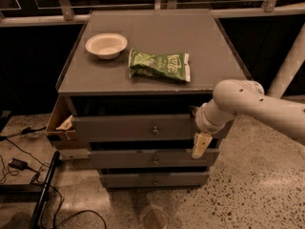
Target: Open top drawer
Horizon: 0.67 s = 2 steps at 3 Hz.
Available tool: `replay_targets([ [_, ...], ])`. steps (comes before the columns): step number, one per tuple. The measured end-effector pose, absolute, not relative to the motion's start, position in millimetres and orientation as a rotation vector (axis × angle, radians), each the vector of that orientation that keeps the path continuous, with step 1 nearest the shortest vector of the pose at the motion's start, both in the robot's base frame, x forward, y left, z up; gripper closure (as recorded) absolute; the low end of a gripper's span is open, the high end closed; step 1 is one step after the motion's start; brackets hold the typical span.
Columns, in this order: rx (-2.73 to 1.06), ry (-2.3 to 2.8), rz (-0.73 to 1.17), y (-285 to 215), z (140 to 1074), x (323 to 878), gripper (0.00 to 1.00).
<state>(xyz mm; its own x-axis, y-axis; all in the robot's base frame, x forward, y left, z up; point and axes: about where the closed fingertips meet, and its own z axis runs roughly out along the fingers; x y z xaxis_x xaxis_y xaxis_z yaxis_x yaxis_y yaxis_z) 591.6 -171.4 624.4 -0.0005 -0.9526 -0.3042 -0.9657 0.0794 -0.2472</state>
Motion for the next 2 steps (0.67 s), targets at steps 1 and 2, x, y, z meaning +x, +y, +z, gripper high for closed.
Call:
replay_targets([
  [1,-1.920,2.013,0.130,-171,630,581,0.00],
  [2,-1.970,2.049,0.229,-170,638,562,0.00],
])
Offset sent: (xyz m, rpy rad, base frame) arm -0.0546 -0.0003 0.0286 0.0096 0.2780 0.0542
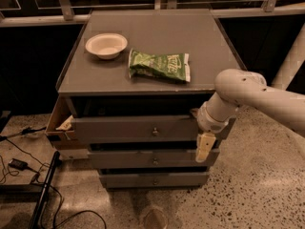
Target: Open top drawer
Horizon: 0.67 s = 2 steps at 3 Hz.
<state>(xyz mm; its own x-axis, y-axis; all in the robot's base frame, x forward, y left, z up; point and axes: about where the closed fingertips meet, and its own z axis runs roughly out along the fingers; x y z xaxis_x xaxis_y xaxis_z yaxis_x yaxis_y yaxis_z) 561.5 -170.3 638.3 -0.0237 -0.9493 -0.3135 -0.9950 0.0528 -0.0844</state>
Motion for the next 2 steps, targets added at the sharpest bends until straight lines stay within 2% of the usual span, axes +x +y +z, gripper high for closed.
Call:
replay_targets([
  [2,-2.103,2.092,0.491,-171,650,499,0.00],
])
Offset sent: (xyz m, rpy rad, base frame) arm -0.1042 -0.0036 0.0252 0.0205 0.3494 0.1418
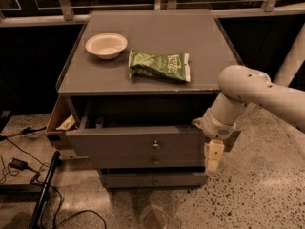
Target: Open top drawer
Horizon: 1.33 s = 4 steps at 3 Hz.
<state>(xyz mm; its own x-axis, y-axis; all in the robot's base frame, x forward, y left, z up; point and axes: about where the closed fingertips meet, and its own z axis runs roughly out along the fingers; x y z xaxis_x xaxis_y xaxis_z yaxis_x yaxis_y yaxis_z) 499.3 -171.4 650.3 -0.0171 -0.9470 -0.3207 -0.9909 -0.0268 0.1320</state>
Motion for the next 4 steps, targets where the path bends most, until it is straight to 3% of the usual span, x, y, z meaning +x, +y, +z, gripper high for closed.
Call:
replay_targets([
  [2,-2.209,2.085,0.706,-171,677,443,0.00],
  [4,-2.230,2.091,0.740,-173,678,435,0.00],
])
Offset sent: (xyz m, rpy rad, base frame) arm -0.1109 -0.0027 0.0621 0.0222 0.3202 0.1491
